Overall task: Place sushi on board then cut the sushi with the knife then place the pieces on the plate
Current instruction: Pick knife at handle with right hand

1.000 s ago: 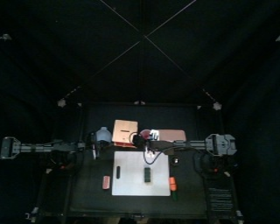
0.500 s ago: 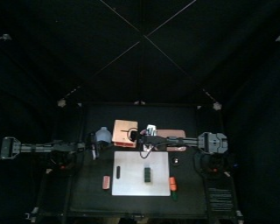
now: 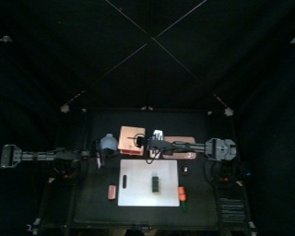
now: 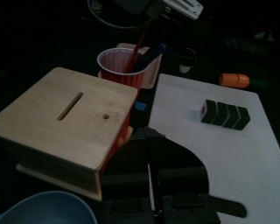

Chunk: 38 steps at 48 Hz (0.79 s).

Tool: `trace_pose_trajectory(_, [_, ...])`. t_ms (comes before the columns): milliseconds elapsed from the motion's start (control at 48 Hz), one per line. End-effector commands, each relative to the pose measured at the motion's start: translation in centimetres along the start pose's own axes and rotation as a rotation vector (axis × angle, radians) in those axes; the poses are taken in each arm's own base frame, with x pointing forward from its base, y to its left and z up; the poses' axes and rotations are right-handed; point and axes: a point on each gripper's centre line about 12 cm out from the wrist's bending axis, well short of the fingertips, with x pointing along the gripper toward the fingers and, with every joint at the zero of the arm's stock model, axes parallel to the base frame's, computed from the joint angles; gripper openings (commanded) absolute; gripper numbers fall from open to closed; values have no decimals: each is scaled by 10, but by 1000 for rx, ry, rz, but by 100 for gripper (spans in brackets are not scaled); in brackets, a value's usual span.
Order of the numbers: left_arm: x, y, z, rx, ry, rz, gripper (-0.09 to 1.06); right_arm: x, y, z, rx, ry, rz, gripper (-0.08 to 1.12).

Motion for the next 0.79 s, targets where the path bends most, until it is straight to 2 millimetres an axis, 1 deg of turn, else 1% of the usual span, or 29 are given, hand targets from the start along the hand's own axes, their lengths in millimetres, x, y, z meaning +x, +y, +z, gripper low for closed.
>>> trace_pose_trajectory(21, [1, 1, 5, -1, -16, 3, -2, -14, -8, -2, 20, -39, 4, 73])
trace_pose_trajectory(292, [1, 2, 5, -3, -16, 8, -2, -12, -11, -1, 34, -33, 27, 56])
trace_pose_trajectory(500, [1, 2, 5, -3, -16, 8, -2, -14, -12, -1, 38, -36, 28, 46])
trace_pose_trajectory(667, [1, 2, 5, -3, -16, 8, -2, -23, -16, -2, 56, -48, 52, 38])
trace_pose_trajectory(792, [1, 2, 5, -3, -16, 8, -2, -40, -25, -7, 80, -59, 59, 30])
